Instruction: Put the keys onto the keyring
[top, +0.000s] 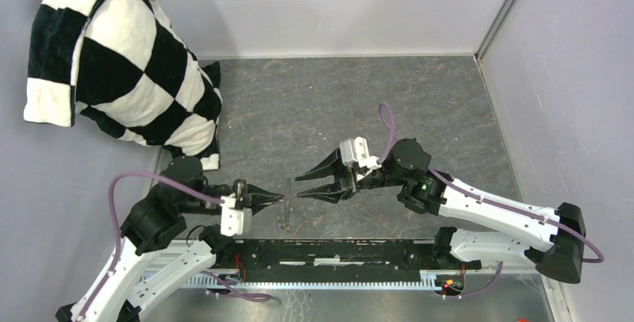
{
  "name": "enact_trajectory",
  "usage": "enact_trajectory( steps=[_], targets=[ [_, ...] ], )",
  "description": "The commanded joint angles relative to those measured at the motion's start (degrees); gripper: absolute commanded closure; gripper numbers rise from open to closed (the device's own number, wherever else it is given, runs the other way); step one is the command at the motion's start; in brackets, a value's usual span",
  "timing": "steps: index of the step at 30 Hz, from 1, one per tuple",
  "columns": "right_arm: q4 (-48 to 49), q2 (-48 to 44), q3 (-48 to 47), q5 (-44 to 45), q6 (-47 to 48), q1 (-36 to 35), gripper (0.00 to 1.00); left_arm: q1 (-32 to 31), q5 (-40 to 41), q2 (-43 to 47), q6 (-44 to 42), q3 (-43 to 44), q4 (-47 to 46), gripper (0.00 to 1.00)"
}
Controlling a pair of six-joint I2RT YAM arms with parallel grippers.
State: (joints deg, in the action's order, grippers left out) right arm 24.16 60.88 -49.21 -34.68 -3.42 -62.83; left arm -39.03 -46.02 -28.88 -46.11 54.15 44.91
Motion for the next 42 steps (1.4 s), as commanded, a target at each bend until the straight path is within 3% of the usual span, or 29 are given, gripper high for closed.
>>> enact_trajectory(
  steps=[1, 3, 16, 20, 24, 27, 30, 42],
  targets=[
    [-6.3, -1.6, -2.5, -0.4, 5.9, 0.2, 0.59, 0.0, -6.6, 3.2, -16.8, -1.8, 1.0, 0.98],
    [-6.4, -2.6, -1.4, 0.1, 6.3, 0.3, 0.58, 0.0, -7.8, 3.9, -20.6, -2.1, 1.0, 0.98],
    [-10.4, -9.5, 6.6, 11.0, 7.8, 1.9, 0.56, 0.0, -9.6, 2.9, -23.9, 1.0, 1.8, 0.98],
    [-10.9, -12.0, 12.2, 23.5, 3.6, 5.0, 0.5, 0.0, -10.4, 1.4, -19.3, 1.3, 1.8, 0.98],
    [-16.1, -9.9, 16.2, 36.6, -4.3, 9.5, 0.43, 0.0, -8.8, -0.8, -5.4, 1.3, -3.5, 0.98],
    [-18.9, -7.8, 19.6, 45.1, -8.7, 12.0, 0.43, 0.0, -8.6, -2.9, -1.4, 2.2, -3.8, 0.98],
    [-20.7, -4.8, 22.1, 47.6, -14.8, 16.2, 0.45, 0.0, -6.1, -5.2, 2.4, 3.3, -3.7, 0.98],
    [-15.4, -0.8, 28.6, 53.1, -19.9, 25.0, 0.46, 0.0, -3.2, -8.0, 10.3, 2.4, -5.0, 0.98]
  ],
)
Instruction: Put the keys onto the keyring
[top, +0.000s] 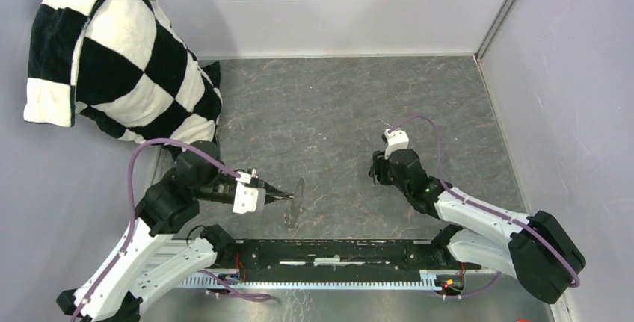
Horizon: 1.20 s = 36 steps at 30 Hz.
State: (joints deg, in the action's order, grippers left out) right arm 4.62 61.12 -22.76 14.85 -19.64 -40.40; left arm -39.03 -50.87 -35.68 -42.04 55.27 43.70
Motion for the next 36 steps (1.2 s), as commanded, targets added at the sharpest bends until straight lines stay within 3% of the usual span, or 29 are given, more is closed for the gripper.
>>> enact_trajectory(
  steps=[1, 4, 9, 14, 24, 31, 36],
  targets=[
    [4.3, -1.4, 2.7, 3.7, -4.1, 3.1, 0.45, 0.0, 2.3, -1.6, 6.6, 1.6, -3.4, 0.98],
    [5.7, -2.3, 4.8, 4.0, -5.4, 4.7, 0.41, 0.0, 3.7, -2.6, 7.4, 2.2, -2.5, 0.98],
    [3.7, -0.5, 3.5, 4.3, -7.6, 7.0, 0.18, 0.0, 4.8, -3.4, 8.9, 2.6, -2.0, 0.98],
    [-0.3, 1.7, 1.5, 4.5, -8.3, 8.6, 0.02, 0.0, 5.5, -3.6, 11.1, 3.3, -2.8, 0.98],
    [-6.1, 8.6, -1.1, 2.7, -11.2, 11.3, 0.02, 0.0, 6.8, -3.4, 13.9, 3.1, -3.8, 0.98],
    [0.9, 9.2, 1.1, -1.5, -12.1, 11.3, 0.02, 0.0, 6.8, -4.2, 15.4, 2.7, -4.7, 0.98],
    [0.4, 11.4, -0.4, -1.3, -13.2, 11.3, 0.04, 0.1, 7.3, -3.2, 14.9, 2.6, -3.9, 0.98]
  ],
)
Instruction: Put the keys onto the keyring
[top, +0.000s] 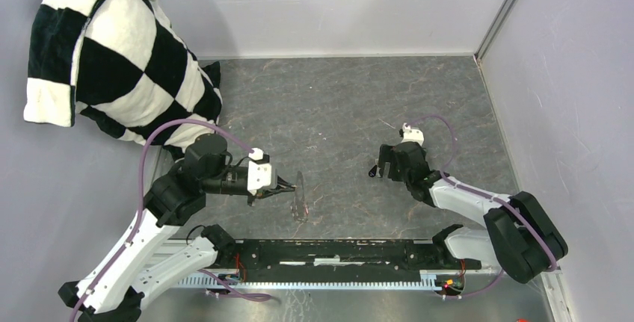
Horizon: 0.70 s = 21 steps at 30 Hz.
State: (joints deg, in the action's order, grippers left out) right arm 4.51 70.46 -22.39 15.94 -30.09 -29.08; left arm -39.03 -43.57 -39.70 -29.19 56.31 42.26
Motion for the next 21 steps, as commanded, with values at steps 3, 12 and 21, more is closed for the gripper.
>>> enact_trajectory(
  steps=[3, 12, 21],
  targets=[
    [2.2, 2.7, -0.6, -2.7, -4.1, -0.1, 0.11, 0.0, -0.1, 1.5, 1.8, 1.2, -2.3, 0.98],
    [2.7, 3.2, -0.8, -1.8, -6.2, 0.0, 0.3, 0.0, -0.8, 2.0, 2.4, 0.0, -4.3, 0.98],
    [2.9, 0.9, 0.9, -6.8, -10.9, 0.0, 0.45, 0.0, -1.0, 2.7, 1.6, -0.6, -4.3, 0.98]
  ],
)
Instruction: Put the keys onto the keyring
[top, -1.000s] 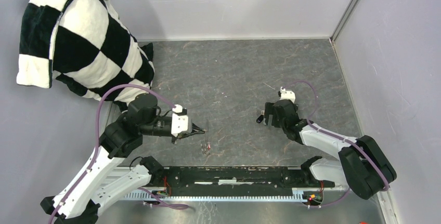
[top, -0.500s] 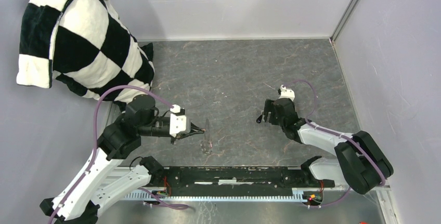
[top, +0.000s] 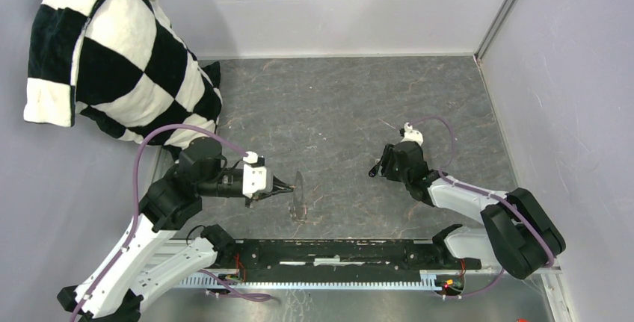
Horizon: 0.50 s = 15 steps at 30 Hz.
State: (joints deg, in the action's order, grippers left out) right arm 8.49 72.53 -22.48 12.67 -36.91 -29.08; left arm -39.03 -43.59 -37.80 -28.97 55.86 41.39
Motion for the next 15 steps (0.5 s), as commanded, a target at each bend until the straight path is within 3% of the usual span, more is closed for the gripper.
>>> enact_trajectory(
  steps=[1, 15],
  targets=[
    [-0.8, -1.1, 1.0, -4.1, -4.6, 0.0, 0.47, 0.0, -1.1, 1.0, 1.3, -0.2, -3.4, 0.98],
    [1.1, 3.7, -2.3, -3.4, -4.6, 0.3, 0.63, 0.0, -1.9, 1.4, 1.4, -0.1, -3.4, 0.98]
  ],
)
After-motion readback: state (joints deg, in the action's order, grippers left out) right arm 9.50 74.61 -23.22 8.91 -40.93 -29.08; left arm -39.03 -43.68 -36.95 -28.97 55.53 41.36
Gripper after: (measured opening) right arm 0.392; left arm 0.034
